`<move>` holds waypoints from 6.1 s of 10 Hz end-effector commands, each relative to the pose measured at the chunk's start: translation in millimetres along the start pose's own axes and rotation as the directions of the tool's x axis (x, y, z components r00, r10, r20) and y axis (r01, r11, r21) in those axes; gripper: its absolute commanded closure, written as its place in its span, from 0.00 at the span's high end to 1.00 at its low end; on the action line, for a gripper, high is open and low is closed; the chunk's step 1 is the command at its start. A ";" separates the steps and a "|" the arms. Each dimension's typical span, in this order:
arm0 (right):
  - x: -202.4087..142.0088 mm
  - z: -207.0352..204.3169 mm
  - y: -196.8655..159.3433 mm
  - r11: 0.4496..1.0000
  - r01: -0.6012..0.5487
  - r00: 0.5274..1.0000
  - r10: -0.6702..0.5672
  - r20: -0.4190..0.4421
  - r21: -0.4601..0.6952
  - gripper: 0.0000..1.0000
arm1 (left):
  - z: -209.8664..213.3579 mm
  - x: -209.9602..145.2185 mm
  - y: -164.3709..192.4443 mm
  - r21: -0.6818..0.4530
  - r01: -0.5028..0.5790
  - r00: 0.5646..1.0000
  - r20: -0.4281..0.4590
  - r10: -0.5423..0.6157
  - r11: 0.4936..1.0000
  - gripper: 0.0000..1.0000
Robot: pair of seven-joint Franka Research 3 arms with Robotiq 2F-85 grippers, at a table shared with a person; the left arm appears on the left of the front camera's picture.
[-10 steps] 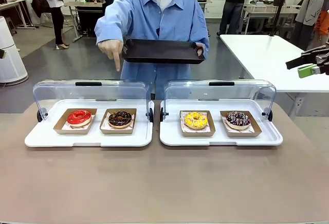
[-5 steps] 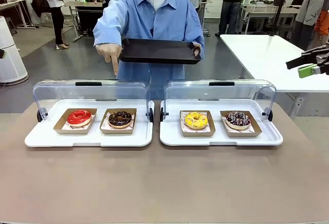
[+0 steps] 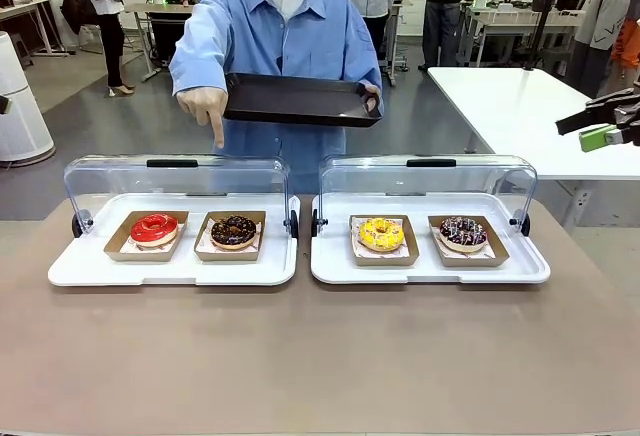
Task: Provide the desired donut to the person.
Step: Pick up and lift the Paper togo box containing the Donut pointed at by the person.
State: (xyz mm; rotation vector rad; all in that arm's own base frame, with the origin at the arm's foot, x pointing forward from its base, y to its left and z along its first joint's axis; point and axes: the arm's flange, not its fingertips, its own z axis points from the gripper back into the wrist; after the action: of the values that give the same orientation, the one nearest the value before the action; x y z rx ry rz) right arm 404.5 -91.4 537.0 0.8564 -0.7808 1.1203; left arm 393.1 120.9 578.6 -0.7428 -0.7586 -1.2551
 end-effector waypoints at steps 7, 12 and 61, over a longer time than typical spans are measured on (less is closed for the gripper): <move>-0.4 -0.4 0.1 1.000 -0.002 1.000 0.002 0.008 0.006 1.00 | -25.5 33.8 29.1 -0.002 0.018 0.981 -0.196 -0.018 1.000 1.00; -0.4 -0.4 0.1 1.000 -0.002 1.000 0.002 0.008 0.006 1.00 | -184.6 67.2 70.7 -0.123 0.109 0.784 -0.599 -0.162 0.986 1.00; -0.4 -0.4 0.1 1.000 -0.002 1.000 0.002 0.008 0.006 1.00 | -416.1 -15.4 97.4 -0.081 0.169 0.612 -0.773 -0.169 0.982 0.00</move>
State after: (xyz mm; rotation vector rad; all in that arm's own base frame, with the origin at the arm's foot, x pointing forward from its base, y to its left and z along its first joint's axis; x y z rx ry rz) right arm 404.1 -91.4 537.0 0.8546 -0.7786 1.1196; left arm 523.4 -201.7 326.2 -0.0282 -0.0692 -1.5818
